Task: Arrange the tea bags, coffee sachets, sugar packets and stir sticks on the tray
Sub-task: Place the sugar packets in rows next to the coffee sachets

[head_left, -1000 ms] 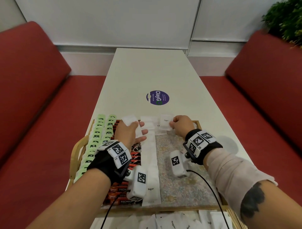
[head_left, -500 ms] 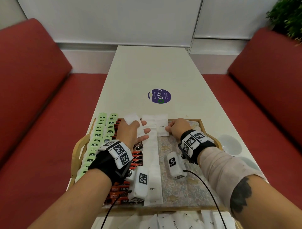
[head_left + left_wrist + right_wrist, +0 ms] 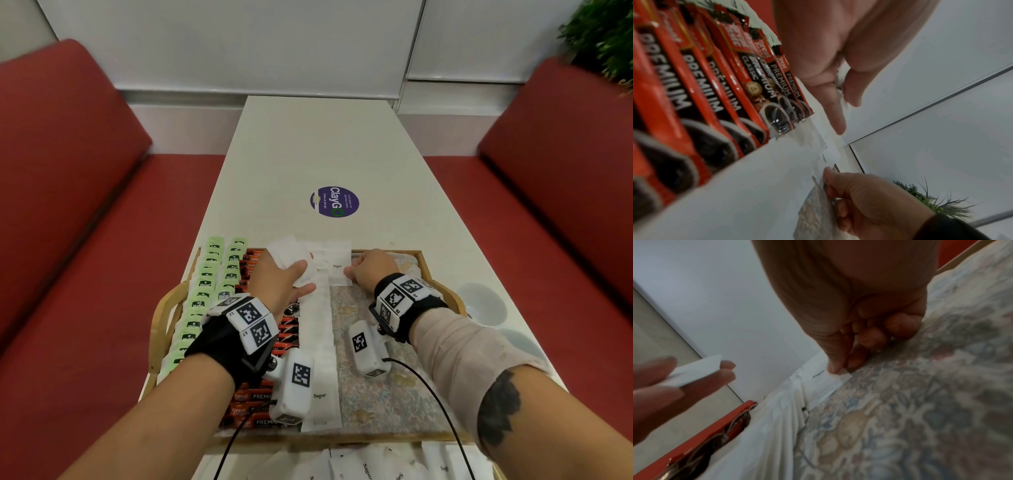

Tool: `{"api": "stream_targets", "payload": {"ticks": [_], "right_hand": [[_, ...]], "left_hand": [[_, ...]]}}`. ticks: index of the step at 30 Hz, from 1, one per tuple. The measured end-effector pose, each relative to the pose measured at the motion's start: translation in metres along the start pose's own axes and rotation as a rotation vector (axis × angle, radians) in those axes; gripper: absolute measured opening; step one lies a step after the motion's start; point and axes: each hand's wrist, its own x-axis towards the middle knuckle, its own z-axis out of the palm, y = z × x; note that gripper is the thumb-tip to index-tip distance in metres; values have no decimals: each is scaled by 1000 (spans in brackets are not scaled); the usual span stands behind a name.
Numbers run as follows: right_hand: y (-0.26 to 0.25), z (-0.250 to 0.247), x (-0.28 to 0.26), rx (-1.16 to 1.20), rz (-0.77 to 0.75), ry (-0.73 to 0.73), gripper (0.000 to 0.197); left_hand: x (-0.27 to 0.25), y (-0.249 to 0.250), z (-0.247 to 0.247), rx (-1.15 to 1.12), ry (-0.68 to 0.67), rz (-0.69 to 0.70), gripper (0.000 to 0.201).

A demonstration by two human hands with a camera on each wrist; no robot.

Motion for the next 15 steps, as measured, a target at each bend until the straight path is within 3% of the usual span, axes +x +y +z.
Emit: {"api": "stream_targets", "payload": {"ticks": [4, 8, 12, 15], "right_hand": [[0, -3, -6, 64, -32, 59, 24], [-6, -9, -19, 335, -221, 162, 23], [-20, -17, -38, 568, -386, 34, 39], [-23, -17, -42, 604, -430, -49, 38]], "left_hand": [[0, 2, -1, 44, 36, 26, 35], [2, 3, -5, 110, 63, 29, 29], [1, 4, -2, 160, 81, 45, 33], [0, 5, -1, 189, 70, 64, 32]]}}
